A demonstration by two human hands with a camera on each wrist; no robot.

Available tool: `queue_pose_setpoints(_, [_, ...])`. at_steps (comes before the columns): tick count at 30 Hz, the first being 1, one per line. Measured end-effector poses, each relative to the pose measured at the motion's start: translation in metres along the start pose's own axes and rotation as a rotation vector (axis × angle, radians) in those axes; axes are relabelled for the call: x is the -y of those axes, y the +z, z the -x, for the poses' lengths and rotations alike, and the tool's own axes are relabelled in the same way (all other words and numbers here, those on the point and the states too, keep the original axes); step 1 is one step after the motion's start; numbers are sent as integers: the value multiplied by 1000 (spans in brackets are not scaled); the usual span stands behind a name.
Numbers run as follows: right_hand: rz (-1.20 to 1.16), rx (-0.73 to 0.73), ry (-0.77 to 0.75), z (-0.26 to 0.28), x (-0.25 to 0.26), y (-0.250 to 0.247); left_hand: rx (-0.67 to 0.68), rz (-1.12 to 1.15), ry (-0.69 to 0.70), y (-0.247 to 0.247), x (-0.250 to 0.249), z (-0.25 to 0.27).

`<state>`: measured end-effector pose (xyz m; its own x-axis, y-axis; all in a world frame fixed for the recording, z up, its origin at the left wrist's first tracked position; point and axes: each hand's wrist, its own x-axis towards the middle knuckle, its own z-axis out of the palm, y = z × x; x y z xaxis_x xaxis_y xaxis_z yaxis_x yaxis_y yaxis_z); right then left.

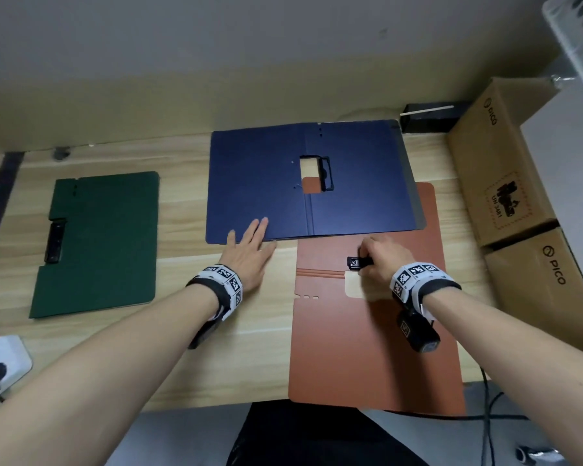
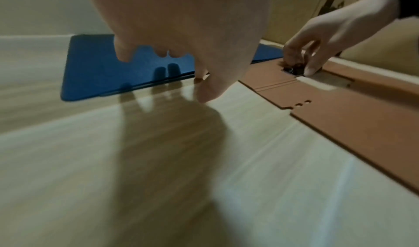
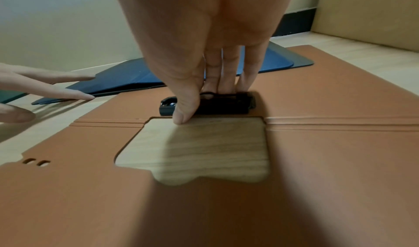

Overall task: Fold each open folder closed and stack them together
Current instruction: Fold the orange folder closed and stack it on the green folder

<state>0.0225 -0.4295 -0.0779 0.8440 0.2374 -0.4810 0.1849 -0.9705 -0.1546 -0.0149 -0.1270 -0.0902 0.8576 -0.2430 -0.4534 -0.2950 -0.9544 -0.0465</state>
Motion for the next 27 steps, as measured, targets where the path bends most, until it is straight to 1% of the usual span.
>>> queue_pose_setpoints(2, [-27,11,-17,-2,-3,2,-9,-103,68,0,3,-6])
queue_pose_setpoints(4, [-33,28,-24,-1,-3,3,-17,-161,102,2,1,-6])
queue_pose_setpoints(9, [-17,83,6,19,3,11,-43,-123,87,5,-1,-3])
queue_pose_setpoints(11, [-27,85,27,29,5,16,-27,-104,101,5,1,-5])
queue_pose_setpoints(15, [-71,87,68,43,21,27,57,-14,135,3,5,-5])
queue_pose_setpoints(20, [-117,72,118,47,47,47,88,118,140,7,14,10])
queue_pose_setpoints(23, [-116,60,135,48,56,54,57,199,153,21,22,32])
queue_pose_setpoints(27, [-67,48,146,50,65,55,16,332,145,45,32,76])
